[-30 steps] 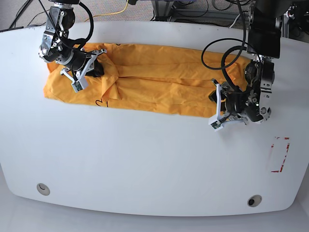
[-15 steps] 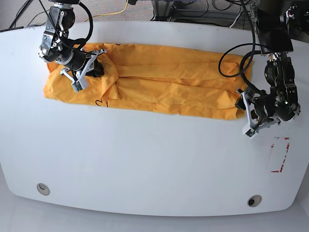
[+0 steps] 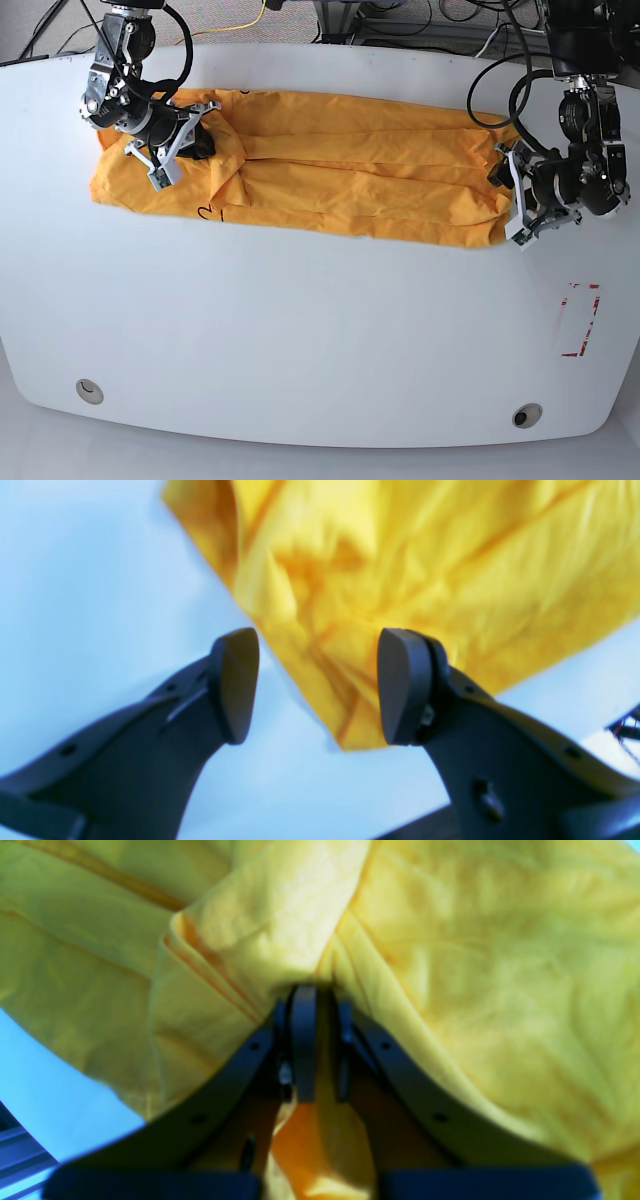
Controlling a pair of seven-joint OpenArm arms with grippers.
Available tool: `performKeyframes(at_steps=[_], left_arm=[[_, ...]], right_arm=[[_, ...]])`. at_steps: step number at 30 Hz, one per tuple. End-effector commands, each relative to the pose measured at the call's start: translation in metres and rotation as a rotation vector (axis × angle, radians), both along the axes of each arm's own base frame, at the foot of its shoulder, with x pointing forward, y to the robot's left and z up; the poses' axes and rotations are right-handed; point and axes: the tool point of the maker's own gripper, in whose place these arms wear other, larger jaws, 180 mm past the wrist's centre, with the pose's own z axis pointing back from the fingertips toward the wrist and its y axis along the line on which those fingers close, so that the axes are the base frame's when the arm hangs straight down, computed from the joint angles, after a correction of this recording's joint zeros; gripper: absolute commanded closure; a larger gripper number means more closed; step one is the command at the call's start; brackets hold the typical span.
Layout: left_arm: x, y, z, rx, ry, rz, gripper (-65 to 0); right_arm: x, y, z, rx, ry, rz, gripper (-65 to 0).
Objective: Layout the t-shirt on the table in an organized manner, then fold the t-shirt properly
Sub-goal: 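Move the left gripper to the strip's other end and grasp it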
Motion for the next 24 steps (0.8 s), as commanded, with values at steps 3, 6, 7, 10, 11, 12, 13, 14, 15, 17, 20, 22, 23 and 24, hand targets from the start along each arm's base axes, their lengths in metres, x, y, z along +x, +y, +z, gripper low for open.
performKeyframes(at_steps=[3, 6, 7, 10, 11, 12, 13, 14, 15, 17, 20, 22, 23, 24], left_arm=[[-0.013, -0.001, -0.004, -0.004, 0.017, -0.01, -35.4], [-0.022, -0.002, -0.011, -0.005, 0.042, -0.011, -35.4], [-0.024, -0.002, -0.012, -0.005, 0.047, -0.011, -35.4], [-0.026, -0.004, -0.013, -0.008, 0.053, -0.014, -35.4], [-0.028, -0.004, -0.015, -0.008, 0.059, -0.014, -35.4], [-0.029, -0.004, -0.016, -0.01, 0.062, -0.014, -35.4], [-0.03, -0.008, -0.017, -0.021, 0.063, -0.014, -35.4], [-0.031, -0.011, -0.017, -0.029, 0.062, -0.016, -35.4], [-0.031, -0.013, -0.016, -0.035, 0.059, -0.019, -35.4], [-0.03, -0.018, -0.013, -0.054, 0.048, -0.027, -35.4], [-0.029, -0.028, -0.007, -0.093, 0.03, -0.045, -35.4], [-0.03, -0.037, -0.006, -0.124, 0.035, -0.065, -35.4], [-0.031, -0.039, -0.007, -0.128, 0.038, -0.073, -35.4], [-0.032, -0.042, -0.008, -0.13, 0.042, -0.081, -35.4]], right_arm=[[-0.003, -0.007, -0.002, -0.04, 0.019, 0.009, -5.1], [-0.003, -0.007, -0.002, -0.04, 0.019, 0.009, -5.1], [-0.003, -0.007, -0.002, -0.04, 0.019, 0.009, -5.1], [-0.003, -0.007, -0.002, -0.04, 0.019, 0.009, -5.1], [-0.003, -0.007, -0.002, -0.04, 0.019, 0.009, -5.1], [-0.003, -0.007, -0.002, -0.04, 0.019, 0.009, -5.1], [-0.003, -0.007, -0.002, -0.04, 0.019, 0.009, -5.1], [-0.003, -0.007, -0.002, -0.04, 0.019, 0.009, -5.1], [-0.003, -0.007, -0.002, -0.04, 0.019, 0.009, -5.1], [-0.003, -0.007, -0.002, -0.04, 0.019, 0.009, -5.1], [-0.003, -0.007, -0.002, -0.04, 0.019, 0.009, -5.1], [-0.003, -0.007, -0.002, -0.04, 0.019, 0.009, -5.1], [-0.003, -0.007, -0.002, -0.04, 0.019, 0.009, -5.1], [-0.003, -0.007, -0.002, -0.04, 0.019, 0.009, -5.1]])
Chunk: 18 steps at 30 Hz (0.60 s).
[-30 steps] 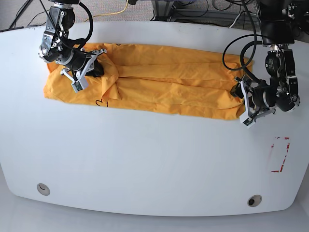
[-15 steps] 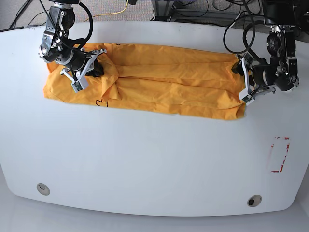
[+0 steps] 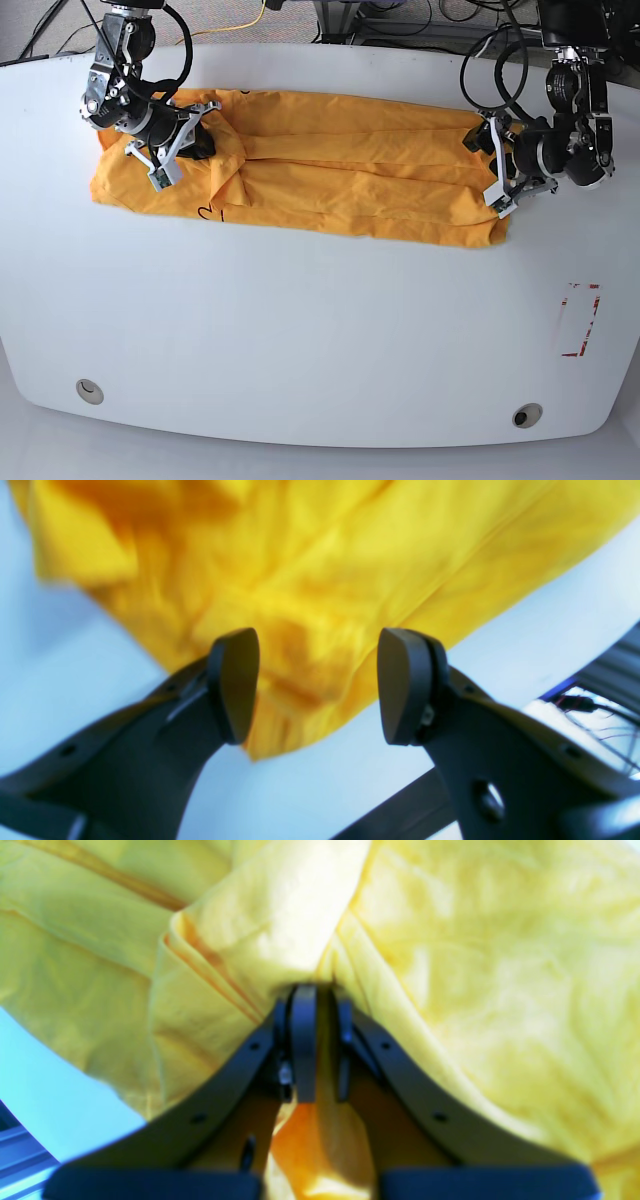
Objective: Layout the t-shirt on the table in an organized manner, then fold the t-shirt properly
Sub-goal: 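Move the left gripper to the strip's other end and grasp it, then tug the strip end with the left gripper to straighten it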
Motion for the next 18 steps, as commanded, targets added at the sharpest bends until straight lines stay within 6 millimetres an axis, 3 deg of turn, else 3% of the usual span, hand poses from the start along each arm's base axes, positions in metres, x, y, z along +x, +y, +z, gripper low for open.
performKeyframes(at_steps=[1, 18], left_arm=[[0.004, -0.003, 0.006, -0.001, -0.021, -0.023, -35.4], [0.001, 0.002, -0.008, 0.115, 0.001, -0.036, -35.3]], right_arm=[[-0.003, -0.007, -0.002, -0.04, 0.019, 0.009, -5.1], [-0.003, -0.007, -0.002, -0.04, 0.019, 0.009, -5.1]])
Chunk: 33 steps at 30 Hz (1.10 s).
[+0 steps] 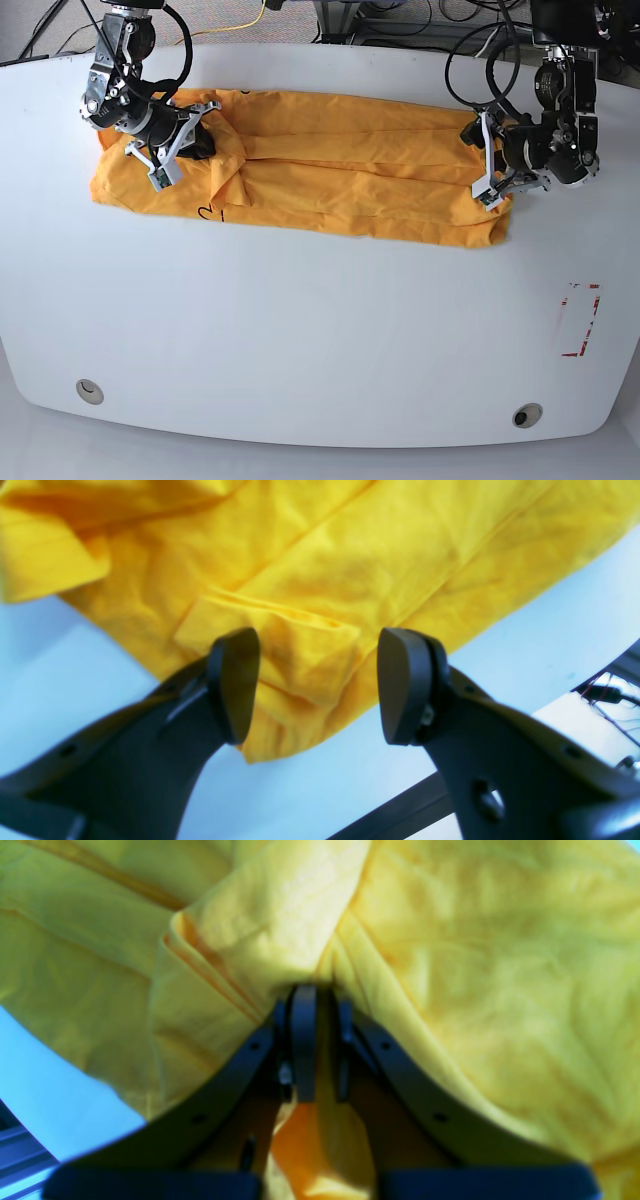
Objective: Layout the t-shirt on the table in an organized manner, then fold the t-shirt properly
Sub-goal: 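Tug the strip end with the left gripper to straighten it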
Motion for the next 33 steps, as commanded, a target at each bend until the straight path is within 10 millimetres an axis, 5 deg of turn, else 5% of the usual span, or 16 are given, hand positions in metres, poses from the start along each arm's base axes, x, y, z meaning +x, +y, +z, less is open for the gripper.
performKeyframes(at_steps=[1, 16, 26, 33], left_arm=[[0.006, 0.002, 0.006, 0.019, -0.025, -0.014, -35.3], [0.006, 0.005, 0.002, 0.064, -0.023, -0.017, -34.7], [0.007, 0.008, 0.003, 0.07, -0.026, -0.015, -11.4], [0.008, 0.021, 0.002, 0.148, -0.031, -0.006, -9.4]], right_arm=[[-0.003, -0.007, -0.002, -0.04, 0.019, 0.009, -5.1], [-0.003, -0.007, -0.002, -0.04, 0.019, 0.009, -5.1], [-0.003, -0.008, -0.002, -0.041, 0.018, 0.006, -5.1], [-0.003, -0.008, -0.002, -0.041, 0.018, 0.004, -5.1]])
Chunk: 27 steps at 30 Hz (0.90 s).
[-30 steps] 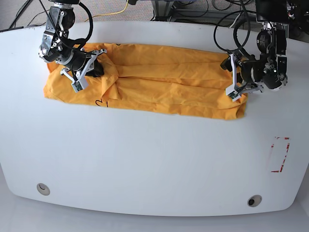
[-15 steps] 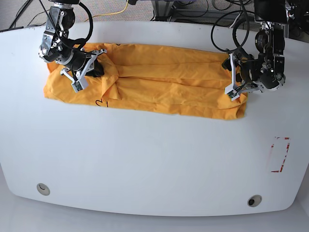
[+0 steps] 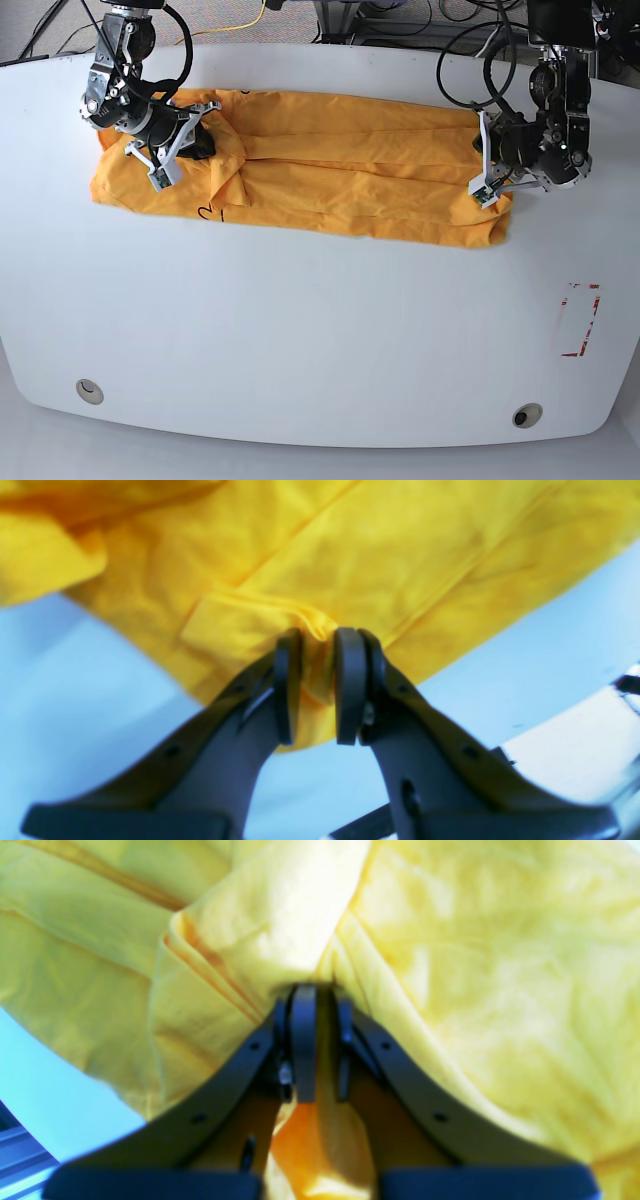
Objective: Layout the t-shirt on the table in an organized manner, then fold the t-shirt properly
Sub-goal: 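Tug the strip end with the left gripper to straighten it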
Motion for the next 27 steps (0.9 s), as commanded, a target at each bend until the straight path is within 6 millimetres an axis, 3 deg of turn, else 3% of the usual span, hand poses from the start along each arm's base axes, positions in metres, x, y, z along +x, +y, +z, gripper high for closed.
performKeyframes(at_steps=[1, 6, 15, 27], left_arm=[[0.009, 0.008, 0.009, 0.033, -0.037, 0.002, -9.2], [0.017, 0.017, 0.022, 0.052, -0.087, 0.025, -3.2], [0.034, 0.021, 0.038, 0.059, -0.15, 0.036, 0.0], [0.057, 0.023, 0.054, 0.07, -0.211, 0.045, 0.0]], right_arm=[[-0.003, -0.008, -0.002, -0.041, 0.018, 0.005, -5.1], [-0.003, -0.008, -0.002, -0.041, 0.019, 0.004, -5.1], [-0.004, -0.008, -0.002, -0.036, 0.02, 0.002, -5.1], [-0.005, -0.008, -0.002, -0.036, 0.022, 0.002, -5.1]])
